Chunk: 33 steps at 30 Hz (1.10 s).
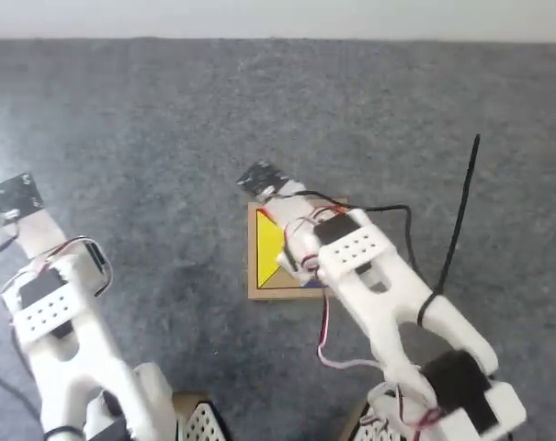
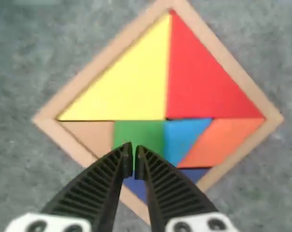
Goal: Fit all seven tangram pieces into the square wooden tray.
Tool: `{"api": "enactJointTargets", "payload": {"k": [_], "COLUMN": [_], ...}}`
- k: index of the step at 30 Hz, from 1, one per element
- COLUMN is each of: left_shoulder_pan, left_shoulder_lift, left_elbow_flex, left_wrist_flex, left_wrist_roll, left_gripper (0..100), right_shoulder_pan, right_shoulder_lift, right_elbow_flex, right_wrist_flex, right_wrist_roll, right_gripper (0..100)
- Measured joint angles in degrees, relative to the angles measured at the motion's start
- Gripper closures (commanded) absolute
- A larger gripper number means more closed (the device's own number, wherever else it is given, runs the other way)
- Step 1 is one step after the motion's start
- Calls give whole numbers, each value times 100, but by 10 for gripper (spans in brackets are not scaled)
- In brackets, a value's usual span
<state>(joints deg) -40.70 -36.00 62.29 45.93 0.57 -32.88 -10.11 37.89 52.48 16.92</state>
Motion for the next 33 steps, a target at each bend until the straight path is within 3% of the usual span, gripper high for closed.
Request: {"api": "enactJointTargets", "payload": {"k": [5, 11, 14, 24, 29, 33], "left_shoulder_pan": [0, -9, -9, 316, 475, 1090], "left_shoulder_lift": [0, 0, 0, -9, -888, -2391], "left_elbow_flex": [0, 0, 0, 229, 721, 1653], "left_wrist_flex": [0, 0, 0, -290, -220, -220], "left_wrist_roll": [0, -35, -62, -105, -141, -202], "left_gripper": [870, 870, 870, 917, 920, 918], "right_shoulder_pan": [563, 536, 519, 580, 1336, 2189], "right_shoulder_lift": [580, 914, 826, -2066, -3218, -4299], "right_elbow_flex": [0, -141, -246, -413, 334, 1363], "right_wrist_flex": [-475, -774, -431, 1609, 1864, 2092], "right_wrist_roll": [9, 9, 9, 9, 9, 9], "right_gripper": [982, 980, 979, 979, 980, 979]}}
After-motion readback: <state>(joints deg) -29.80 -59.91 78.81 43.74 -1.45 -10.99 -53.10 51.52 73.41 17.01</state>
